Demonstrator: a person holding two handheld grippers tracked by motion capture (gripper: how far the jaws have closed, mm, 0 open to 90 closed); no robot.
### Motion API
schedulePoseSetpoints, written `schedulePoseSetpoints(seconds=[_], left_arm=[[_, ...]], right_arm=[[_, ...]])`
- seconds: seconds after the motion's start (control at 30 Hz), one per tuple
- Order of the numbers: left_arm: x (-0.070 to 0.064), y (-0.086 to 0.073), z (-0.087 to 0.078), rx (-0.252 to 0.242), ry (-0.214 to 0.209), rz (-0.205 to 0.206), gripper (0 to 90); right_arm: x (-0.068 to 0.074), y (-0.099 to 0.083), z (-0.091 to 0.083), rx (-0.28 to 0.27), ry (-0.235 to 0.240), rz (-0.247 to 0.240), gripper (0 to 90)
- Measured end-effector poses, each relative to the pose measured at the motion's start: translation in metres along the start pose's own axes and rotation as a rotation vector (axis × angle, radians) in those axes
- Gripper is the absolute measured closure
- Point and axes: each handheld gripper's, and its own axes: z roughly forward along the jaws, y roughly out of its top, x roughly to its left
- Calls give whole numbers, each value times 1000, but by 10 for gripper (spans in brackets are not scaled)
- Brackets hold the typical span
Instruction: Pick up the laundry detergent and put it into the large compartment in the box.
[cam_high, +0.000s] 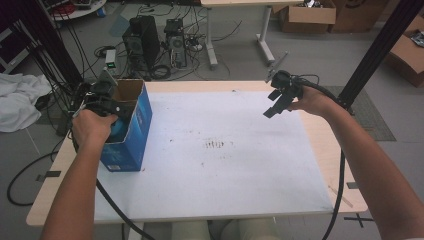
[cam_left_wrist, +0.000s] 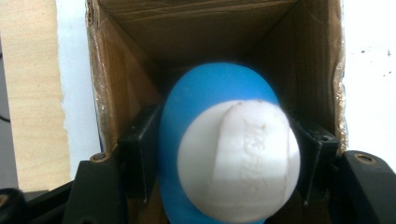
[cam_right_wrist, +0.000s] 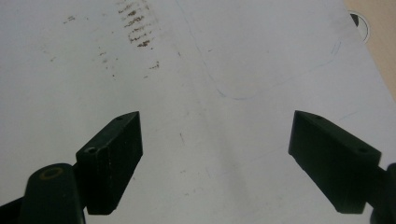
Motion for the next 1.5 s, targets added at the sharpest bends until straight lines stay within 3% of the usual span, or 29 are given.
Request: schedulePoseSetpoints(seconds=[0.2,0.6,1.2,1.5], left_arm=[[2,0,0,9,-8,-3,353],[4,-2,-8,-25,-28,-17,314],[1,3,-35,-65,-18,0,297],[-2,7,-53,-98,-35,15,264]], right_arm=[[0,0,0,-1,1,0,178],[2,1,0,-3,4,-4,178],[4,1,-4,-8,-3,-5,179],[5,0,-7,-15,-6,-6,178]])
